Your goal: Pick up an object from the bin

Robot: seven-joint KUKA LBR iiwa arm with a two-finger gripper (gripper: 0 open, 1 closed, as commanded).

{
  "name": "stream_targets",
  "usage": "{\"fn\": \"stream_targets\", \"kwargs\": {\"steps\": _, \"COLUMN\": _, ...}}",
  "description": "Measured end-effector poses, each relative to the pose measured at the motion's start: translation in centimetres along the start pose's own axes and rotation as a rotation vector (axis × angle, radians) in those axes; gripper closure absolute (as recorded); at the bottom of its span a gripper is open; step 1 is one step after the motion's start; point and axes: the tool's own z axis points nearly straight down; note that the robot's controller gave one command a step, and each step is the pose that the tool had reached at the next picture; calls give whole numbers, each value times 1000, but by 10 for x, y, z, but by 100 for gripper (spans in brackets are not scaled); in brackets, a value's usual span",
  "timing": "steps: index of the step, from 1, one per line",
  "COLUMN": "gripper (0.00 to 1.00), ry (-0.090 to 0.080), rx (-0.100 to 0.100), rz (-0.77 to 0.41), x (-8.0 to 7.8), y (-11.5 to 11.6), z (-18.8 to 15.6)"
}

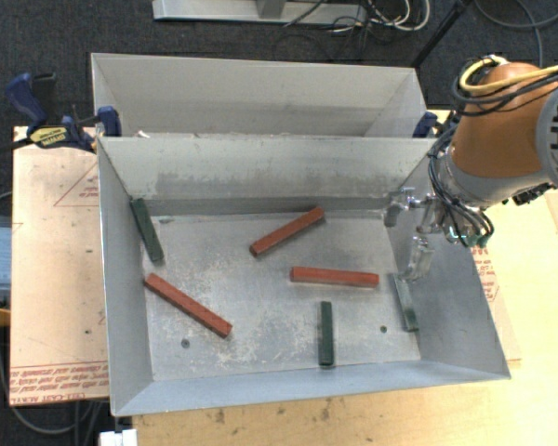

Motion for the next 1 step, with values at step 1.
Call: {"fn": "stream_targets", "kwargs": {"steps": 1, "gripper": 0, "ry": 4, "rx": -3, "rz": 86, "x": -6, "y": 41, "z": 104}}
